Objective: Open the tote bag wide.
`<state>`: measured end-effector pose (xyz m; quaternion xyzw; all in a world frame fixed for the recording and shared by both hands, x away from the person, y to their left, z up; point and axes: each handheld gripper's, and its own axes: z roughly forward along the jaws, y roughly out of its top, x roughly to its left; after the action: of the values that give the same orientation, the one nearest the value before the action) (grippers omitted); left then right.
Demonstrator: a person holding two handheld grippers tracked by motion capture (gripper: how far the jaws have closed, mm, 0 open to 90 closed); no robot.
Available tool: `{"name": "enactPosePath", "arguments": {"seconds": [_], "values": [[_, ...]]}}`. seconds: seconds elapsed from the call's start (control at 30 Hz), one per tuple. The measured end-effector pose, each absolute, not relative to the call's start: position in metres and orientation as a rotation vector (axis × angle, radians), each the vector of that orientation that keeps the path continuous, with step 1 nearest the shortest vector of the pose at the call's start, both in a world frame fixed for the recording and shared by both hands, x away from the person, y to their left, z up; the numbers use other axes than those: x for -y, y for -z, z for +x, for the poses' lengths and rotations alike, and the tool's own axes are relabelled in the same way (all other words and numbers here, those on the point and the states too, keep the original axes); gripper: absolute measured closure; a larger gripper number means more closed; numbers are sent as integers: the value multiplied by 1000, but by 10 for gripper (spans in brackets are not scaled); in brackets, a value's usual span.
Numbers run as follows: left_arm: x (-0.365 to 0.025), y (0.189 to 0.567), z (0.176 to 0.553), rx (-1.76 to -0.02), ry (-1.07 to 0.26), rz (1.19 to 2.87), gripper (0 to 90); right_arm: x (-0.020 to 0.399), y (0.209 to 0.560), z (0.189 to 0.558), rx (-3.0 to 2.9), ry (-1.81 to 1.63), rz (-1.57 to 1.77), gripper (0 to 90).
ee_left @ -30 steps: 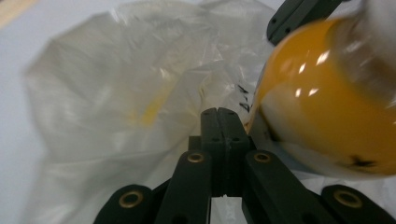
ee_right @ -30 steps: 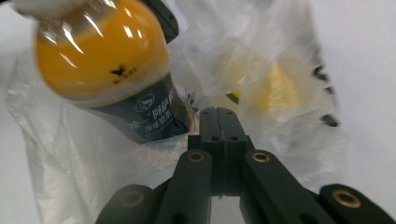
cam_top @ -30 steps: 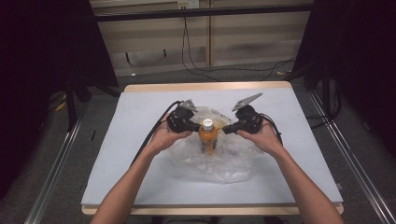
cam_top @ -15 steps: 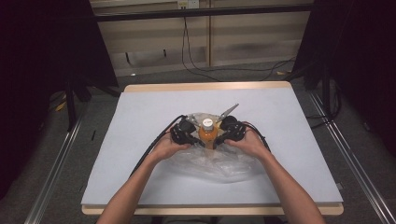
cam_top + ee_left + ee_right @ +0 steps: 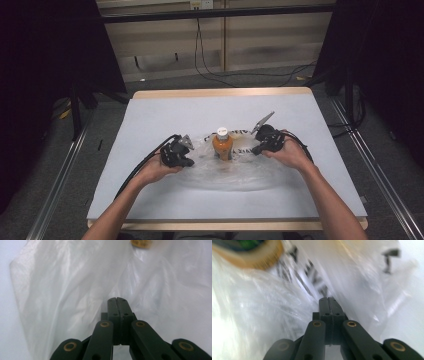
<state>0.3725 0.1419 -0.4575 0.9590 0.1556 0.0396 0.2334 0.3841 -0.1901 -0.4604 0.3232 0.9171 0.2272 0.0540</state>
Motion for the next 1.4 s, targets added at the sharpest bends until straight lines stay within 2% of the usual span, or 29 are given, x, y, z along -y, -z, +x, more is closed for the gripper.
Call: {"name": "enactPosePath", "arguments": {"seconds": [0.17,0.63,0.77,0.83,1.1,1.4], "values": [[-151,457,363,-414,-105,2643,900,205,458,373,-2768,-578,946,900],[-168,457,354,-454,-50,2600,900,222,456,364,-2785,-554,962,900],[-166,454,353,-469,-39,2522,900,224,455,363,-2778,-574,981,900],[-164,446,351,-462,-41,2459,900,221,453,366,-2769,-626,1000,900],[-136,427,344,-400,-60,2413,900,193,440,381,-2772,-763,918,900],[-100,440,348,-408,-36,2428,900,156,448,405,-2833,-799,885,900]]}}
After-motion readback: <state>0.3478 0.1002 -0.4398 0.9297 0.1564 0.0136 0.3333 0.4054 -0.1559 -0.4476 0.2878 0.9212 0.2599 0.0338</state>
